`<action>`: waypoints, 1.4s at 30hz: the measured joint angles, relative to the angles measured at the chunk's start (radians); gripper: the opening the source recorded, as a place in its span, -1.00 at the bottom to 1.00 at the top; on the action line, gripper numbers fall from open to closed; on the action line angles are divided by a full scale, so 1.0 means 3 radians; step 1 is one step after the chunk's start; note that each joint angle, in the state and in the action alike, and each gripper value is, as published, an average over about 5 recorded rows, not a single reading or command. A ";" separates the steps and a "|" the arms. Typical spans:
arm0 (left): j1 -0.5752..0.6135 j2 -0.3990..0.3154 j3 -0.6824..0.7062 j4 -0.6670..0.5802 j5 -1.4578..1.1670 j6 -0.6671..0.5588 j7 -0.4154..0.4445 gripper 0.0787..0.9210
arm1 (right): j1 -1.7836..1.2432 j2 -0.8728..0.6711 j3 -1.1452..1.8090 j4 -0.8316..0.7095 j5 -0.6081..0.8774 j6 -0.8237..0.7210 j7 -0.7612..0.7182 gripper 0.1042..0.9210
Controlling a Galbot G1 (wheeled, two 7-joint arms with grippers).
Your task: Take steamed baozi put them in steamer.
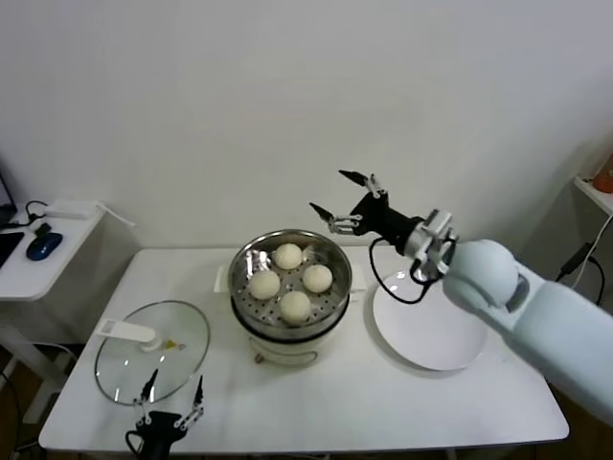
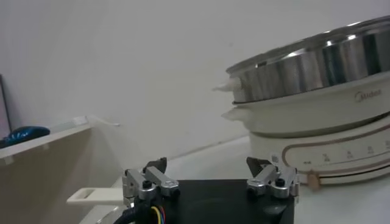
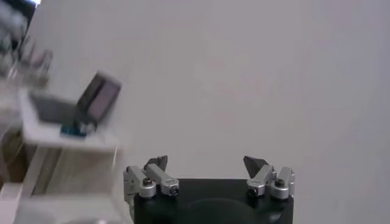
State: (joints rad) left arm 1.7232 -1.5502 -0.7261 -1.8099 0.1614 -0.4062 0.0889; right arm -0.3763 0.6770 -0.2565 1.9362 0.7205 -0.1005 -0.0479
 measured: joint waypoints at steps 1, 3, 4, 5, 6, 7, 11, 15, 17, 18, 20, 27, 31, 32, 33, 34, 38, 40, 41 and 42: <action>0.0005 -0.0006 0.0002 -0.0001 0.0002 -0.0006 0.0000 0.77 | -0.0218 0.0083 0.0218 0.0030 -0.0072 0.0080 0.0014 0.76; 0.0015 -0.0016 0.0007 0.0000 0.0008 -0.0020 0.0000 0.77 | -0.0666 0.0263 0.0646 0.0084 -0.0217 0.0245 0.0037 0.76; 0.0020 -0.0021 0.0010 0.0002 0.0012 -0.0027 0.0000 0.77 | -0.0885 0.0353 0.0840 0.0106 -0.0284 0.0325 0.0046 0.76; 0.0025 -0.0026 0.0012 0.0004 0.0016 -0.0035 -0.0001 0.77 | -0.1109 0.0447 0.1024 0.0125 -0.0350 0.0406 0.0057 0.76; 0.0029 -0.0030 0.0014 0.0007 0.0021 -0.0043 -0.0002 0.77 | -0.1333 0.0541 0.1192 0.0142 -0.0413 0.0486 0.0067 0.76; 0.0035 -0.0032 0.0016 0.0011 0.0025 -0.0051 -0.0003 0.77 | -0.1551 0.0632 0.1341 0.0156 -0.0470 0.0562 0.0077 0.76; 0.0058 -0.0035 0.0022 0.0015 0.0036 -0.0082 -0.0010 0.77 | -0.2400 0.0985 0.1821 0.0188 -0.0675 0.0858 0.0115 0.76; 0.0077 -0.0035 0.0018 0.0004 0.0033 -0.0101 -0.0025 0.77 | -0.3131 0.1293 0.2132 0.0201 -0.0860 0.1145 0.0143 0.76; 0.0087 -0.0035 0.0016 -0.0008 0.0029 -0.0108 -0.0036 0.77 | -0.3452 0.1428 0.2234 0.0201 -0.0948 0.1283 0.0163 0.76; 0.0092 -0.0035 0.0016 -0.0014 0.0027 -0.0110 -0.0040 0.77 | -0.3601 0.1489 0.2273 0.0201 -0.0991 0.1349 0.0174 0.76; 0.0104 -0.0035 0.0017 -0.0029 0.0024 -0.0114 -0.0046 0.77 | -0.3863 0.1593 0.2330 0.0198 -0.1071 0.1475 0.0198 0.76; 0.0134 -0.0037 0.0014 -0.0082 0.0013 -0.0115 -0.0054 0.77 | -0.4384 0.1802 0.2375 0.0170 -0.1296 0.1836 0.0311 0.76; 0.0140 -0.0039 0.0006 -0.0113 -0.0003 -0.0114 -0.0059 0.77 | -0.4526 0.1888 0.2348 0.0151 -0.1394 0.1954 0.0384 0.76; 0.0142 -0.0040 0.0005 -0.0120 -0.0008 -0.0114 -0.0060 0.77 | -0.4553 0.1906 0.2342 0.0147 -0.1413 0.1976 0.0401 0.76; 0.0146 -0.0041 0.0004 -0.0127 -0.0012 -0.0113 -0.0061 0.77 | -0.4579 0.1921 0.2336 0.0144 -0.1431 0.1997 0.0417 0.76; 0.0149 -0.0041 0.0003 -0.0133 -0.0016 -0.0113 -0.0062 0.77 | -0.4603 0.1935 0.2330 0.0142 -0.1448 0.2016 0.0433 0.76; 0.0158 -0.0042 -0.0001 -0.0157 -0.0026 -0.0113 -0.0063 0.77 | -0.4682 0.1982 0.2307 0.0140 -0.1507 0.2077 0.0479 0.76; 0.0160 -0.0043 -0.0001 -0.0166 -0.0027 -0.0113 -0.0064 0.77 | -0.4710 0.2000 0.2296 0.0139 -0.1531 0.2100 0.0495 0.76; 0.0161 -0.0043 -0.0001 -0.0169 -0.0028 -0.0113 -0.0064 0.77 | -0.4722 0.2008 0.2291 0.0138 -0.1544 0.2110 0.0502 0.76; 0.0162 -0.0044 -0.0001 -0.0172 -0.0028 -0.0113 -0.0064 0.77 | -0.4732 0.2015 0.2286 0.0137 -0.1555 0.2119 0.0508 0.76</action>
State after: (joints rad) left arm 1.7719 -1.5634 -0.7264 -1.8616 0.1529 -0.4400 0.0696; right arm -1.7960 1.2816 0.4292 1.9774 0.2539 0.5351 0.1046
